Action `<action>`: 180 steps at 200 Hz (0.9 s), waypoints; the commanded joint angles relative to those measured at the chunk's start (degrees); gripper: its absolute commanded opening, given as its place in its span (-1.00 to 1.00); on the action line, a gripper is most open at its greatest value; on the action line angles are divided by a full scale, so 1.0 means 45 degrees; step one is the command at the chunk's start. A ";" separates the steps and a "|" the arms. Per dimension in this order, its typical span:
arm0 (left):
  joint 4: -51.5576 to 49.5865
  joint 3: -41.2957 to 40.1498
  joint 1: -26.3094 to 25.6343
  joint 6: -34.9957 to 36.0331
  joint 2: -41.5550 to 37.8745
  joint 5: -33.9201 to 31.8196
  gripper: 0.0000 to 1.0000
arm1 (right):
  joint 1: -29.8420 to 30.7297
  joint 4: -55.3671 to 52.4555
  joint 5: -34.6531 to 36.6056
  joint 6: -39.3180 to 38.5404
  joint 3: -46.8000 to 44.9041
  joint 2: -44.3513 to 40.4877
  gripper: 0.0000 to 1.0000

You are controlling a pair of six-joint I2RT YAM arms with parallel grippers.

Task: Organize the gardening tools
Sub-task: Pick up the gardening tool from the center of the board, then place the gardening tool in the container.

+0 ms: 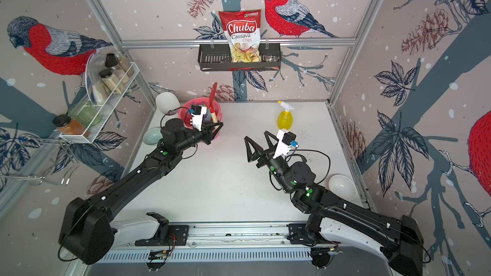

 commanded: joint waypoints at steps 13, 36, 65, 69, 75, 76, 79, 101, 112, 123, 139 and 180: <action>0.1334 0.0701 0.0382 0.1894 0.0955 -0.3502 -1.00 | -0.0003 -0.0243 0.0223 0.0138 -0.0344 -0.0274 0.99; 0.1664 0.1317 0.0989 0.2139 0.2099 -0.3699 -1.00 | 0.0010 -0.0418 0.0229 0.0178 -0.0465 -0.0516 0.99; 0.2538 0.1435 0.1786 0.1832 0.3341 -0.3566 -1.00 | 0.0016 -0.0710 0.0459 0.0115 -0.0600 -0.0983 0.99; 0.2581 0.1448 0.1886 0.1781 0.3488 -0.3567 -1.00 | 0.0018 -0.0768 0.0478 0.0098 -0.0628 -0.1042 0.99; 0.2688 0.1437 0.2006 0.1719 0.3686 -0.3543 -1.00 | 0.0019 -0.0847 0.0508 0.0077 -0.0636 -0.1126 0.99; 0.2702 0.1443 0.2026 0.1712 0.3715 -0.3542 -1.00 | 0.0017 -0.0854 0.0513 0.0067 -0.0638 -0.1142 0.99; 0.2740 0.1433 0.2084 0.1662 0.3809 -0.3542 -1.00 | 0.0015 -0.0904 0.0528 0.0060 -0.0639 -0.1188 0.99; 0.3039 0.1351 0.2280 0.1574 0.4283 -0.3519 -1.00 | 0.0030 -0.1115 0.0650 0.0057 -0.0726 -0.1482 0.99; 0.3088 0.1303 0.2280 0.1642 0.4435 -0.3664 -1.00 | 0.0017 -0.1159 0.0702 0.0037 -0.0774 -0.1563 0.99; 0.3178 0.1244 0.2280 0.1685 0.4543 -0.3876 -1.00 | 0.0013 -0.1195 0.0743 0.0037 -0.0776 -0.1587 0.99; 0.3251 0.1127 0.2298 0.1727 0.4700 -0.4010 -1.00 | 0.0011 -0.1184 0.0758 0.0037 -0.0795 -0.1558 0.99; 0.3348 0.0984 0.2299 0.1701 0.5130 -0.4229 -1.00 | 0.0006 -0.1088 0.0729 0.0025 -0.0719 -0.1375 0.99</action>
